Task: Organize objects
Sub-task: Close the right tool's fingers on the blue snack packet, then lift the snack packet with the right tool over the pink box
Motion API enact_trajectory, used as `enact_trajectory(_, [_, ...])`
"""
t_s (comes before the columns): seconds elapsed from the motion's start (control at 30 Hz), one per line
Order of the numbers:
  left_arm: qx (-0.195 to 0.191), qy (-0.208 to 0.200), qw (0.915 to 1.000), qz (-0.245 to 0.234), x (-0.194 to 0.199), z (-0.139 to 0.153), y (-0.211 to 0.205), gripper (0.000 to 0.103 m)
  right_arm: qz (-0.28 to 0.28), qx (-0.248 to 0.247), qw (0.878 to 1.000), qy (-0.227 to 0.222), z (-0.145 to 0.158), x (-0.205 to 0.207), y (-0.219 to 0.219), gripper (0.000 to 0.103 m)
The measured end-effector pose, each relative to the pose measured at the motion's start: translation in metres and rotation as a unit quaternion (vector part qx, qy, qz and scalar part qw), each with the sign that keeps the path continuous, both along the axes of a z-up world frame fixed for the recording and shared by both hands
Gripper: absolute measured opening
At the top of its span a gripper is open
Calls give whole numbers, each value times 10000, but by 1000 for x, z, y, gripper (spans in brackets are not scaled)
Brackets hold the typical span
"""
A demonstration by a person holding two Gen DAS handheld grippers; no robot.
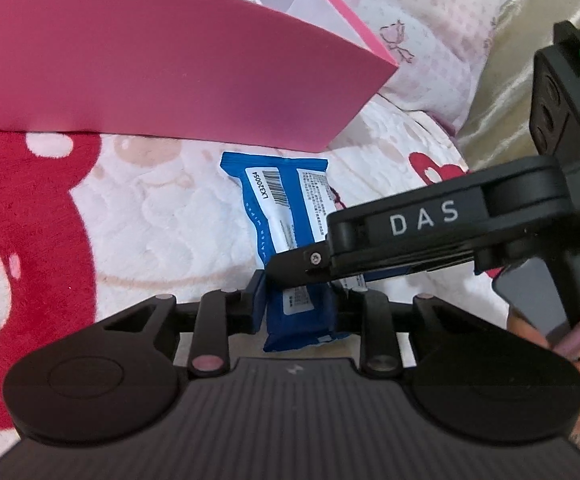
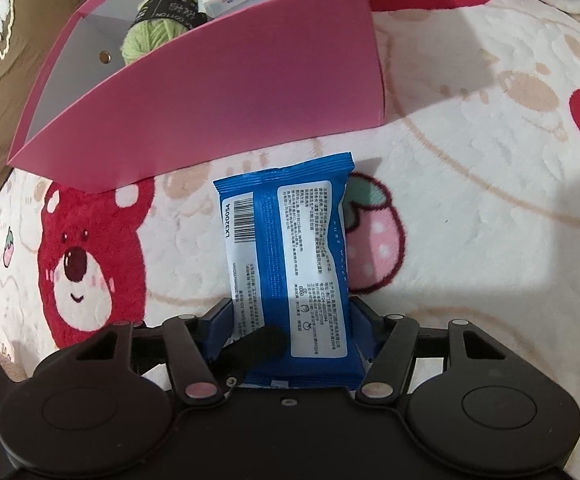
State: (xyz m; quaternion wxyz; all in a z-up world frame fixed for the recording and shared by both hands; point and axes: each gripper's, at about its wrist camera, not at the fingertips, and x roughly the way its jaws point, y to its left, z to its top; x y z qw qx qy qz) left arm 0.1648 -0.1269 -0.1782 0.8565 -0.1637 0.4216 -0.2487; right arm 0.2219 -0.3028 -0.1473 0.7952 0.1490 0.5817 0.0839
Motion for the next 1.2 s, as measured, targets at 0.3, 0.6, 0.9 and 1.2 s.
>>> enact_trajectory(0.3, [18,-75,10000,-36,-8,17,8,27,-163,289,9994,-83,13,-10,-2,66])
enact_trajectory(0.6, [192,-293,9994,0,-19,38,11,28,27,192,9983,-544,35,-25,6,66])
enact_trajectory(0.9, [355,-735,9965,-181,-41,69,25,28,-64,755,9944,-737,51,-42,7,67])
enact_trajectory(1.2, [557,-924,9938,-257,-54,100,23,28,-220,1269,9876,-893,66,-57,0,67])
